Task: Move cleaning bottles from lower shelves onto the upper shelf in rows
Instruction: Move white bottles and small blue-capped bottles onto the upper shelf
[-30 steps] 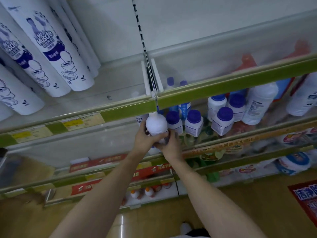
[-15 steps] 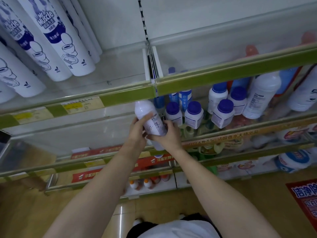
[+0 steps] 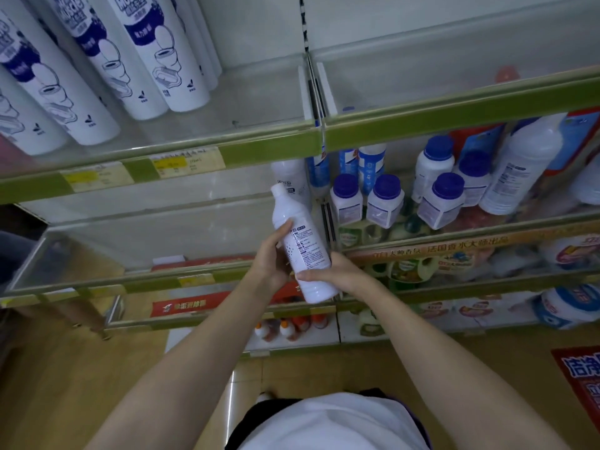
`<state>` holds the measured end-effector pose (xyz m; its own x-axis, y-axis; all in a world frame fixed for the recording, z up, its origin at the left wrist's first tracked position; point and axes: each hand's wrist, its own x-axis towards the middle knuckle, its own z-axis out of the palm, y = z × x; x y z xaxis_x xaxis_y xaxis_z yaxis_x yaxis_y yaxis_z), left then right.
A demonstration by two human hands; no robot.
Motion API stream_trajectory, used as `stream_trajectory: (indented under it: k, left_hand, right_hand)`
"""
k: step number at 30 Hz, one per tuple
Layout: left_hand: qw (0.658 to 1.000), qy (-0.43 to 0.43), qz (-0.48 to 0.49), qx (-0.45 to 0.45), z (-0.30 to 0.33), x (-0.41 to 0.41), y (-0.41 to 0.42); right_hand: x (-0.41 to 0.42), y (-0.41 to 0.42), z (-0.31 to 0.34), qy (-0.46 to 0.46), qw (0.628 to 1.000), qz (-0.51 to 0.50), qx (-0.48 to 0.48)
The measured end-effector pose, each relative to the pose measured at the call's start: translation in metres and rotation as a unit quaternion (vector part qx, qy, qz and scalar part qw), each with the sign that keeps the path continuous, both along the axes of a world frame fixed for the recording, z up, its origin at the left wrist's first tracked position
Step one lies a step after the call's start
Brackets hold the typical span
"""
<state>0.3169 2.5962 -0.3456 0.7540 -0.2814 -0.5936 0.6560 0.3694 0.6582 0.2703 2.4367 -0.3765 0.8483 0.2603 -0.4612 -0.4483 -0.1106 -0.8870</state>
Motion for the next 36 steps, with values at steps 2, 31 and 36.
stream_trajectory:
  k: [2, 31, 36]
  left_hand:
    - [1.0, 0.008, 0.006, -0.014, -0.004, -0.003, 0.001]
    - [0.977, -0.008, -0.111, 0.182, -0.016, 0.011, -0.028]
    - [0.984, -0.005, -0.111, 0.135, -0.015, 0.009, -0.023]
  right_hand:
    - [-0.004, 0.002, -0.005, 0.003, 1.0, -0.012, 0.002]
    - [-0.025, -0.005, -0.027, 0.074, 0.984, -0.138, 0.088]
    - [-0.028, -0.011, -0.027, 0.116, 0.978, -0.116, 0.132]
